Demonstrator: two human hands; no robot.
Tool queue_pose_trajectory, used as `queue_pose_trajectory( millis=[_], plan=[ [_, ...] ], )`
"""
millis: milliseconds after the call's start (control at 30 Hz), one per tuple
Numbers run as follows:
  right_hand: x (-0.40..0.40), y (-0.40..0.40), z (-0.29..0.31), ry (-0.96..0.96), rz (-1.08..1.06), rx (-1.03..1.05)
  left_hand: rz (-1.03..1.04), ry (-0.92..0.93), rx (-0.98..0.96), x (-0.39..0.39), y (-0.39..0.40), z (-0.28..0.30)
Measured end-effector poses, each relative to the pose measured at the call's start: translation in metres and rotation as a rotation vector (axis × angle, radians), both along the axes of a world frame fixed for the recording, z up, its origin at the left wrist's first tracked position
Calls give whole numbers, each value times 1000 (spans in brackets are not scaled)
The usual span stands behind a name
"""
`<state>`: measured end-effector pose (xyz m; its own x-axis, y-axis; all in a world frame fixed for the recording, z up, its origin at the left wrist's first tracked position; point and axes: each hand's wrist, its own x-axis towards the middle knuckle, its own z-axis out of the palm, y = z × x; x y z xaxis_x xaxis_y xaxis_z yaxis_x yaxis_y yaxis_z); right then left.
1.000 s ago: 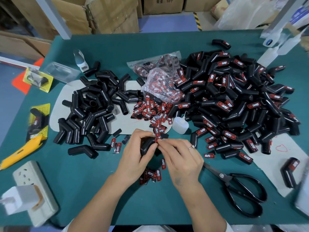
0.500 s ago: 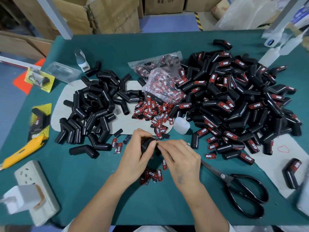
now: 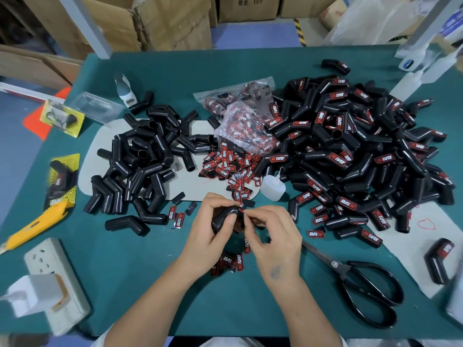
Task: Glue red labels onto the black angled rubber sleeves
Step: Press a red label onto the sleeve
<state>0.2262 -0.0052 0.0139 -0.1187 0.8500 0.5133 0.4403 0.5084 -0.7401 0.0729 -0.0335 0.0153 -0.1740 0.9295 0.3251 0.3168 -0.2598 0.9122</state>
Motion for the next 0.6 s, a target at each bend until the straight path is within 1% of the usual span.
queue_pose_trajectory(
  millis=[100,167,233,300,367,467,533,600],
  plan=[
    [5,4,0,-349,-31,196,-17,45,-35,-4,-1,-3],
    [3,5,4,-559,-81,263,-28,128,-45,-5,-1,-5],
    [-1,5,6,-673,-93,277,-33,232,-26,-7,0,-6],
    [-2,6,7,-734,-95,314,-51,306,-25,-10,0,-7],
    [-4,6,8,-748,-129,339,-73,330,-25,-11,0,-7],
    [-7,5,10,-650,-186,254,-76,239,-33,-9,1,-6],
    [-8,2,13,-494,-196,106,-34,134,-40,-5,1,-3],
    [-5,-2,15,-268,-187,-70,21,22,-48,-3,1,2]
  ],
)
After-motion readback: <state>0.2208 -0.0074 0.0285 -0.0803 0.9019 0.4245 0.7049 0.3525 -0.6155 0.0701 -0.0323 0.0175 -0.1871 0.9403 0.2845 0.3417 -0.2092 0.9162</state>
